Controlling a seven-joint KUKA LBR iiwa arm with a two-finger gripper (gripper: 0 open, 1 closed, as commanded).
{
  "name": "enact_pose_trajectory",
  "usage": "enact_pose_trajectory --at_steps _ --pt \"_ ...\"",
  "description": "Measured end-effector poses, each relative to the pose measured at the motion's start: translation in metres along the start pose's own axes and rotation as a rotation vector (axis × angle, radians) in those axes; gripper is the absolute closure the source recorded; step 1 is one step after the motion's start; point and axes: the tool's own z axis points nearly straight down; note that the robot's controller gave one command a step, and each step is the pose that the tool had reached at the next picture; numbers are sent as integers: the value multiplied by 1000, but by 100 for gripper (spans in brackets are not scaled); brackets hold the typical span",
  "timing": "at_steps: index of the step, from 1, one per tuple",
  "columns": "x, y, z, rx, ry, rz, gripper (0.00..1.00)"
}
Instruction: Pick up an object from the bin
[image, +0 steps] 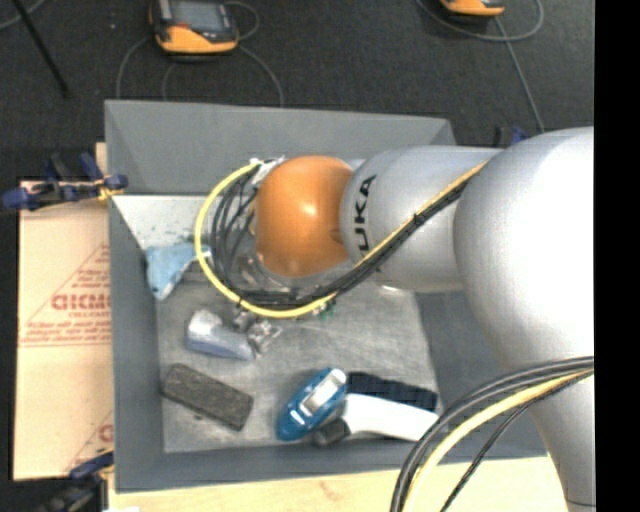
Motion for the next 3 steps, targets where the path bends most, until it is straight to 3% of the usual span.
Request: enact_pose_trajectory --at_steps 3 --pt "3 -2 -10 -4 11 -2 100"
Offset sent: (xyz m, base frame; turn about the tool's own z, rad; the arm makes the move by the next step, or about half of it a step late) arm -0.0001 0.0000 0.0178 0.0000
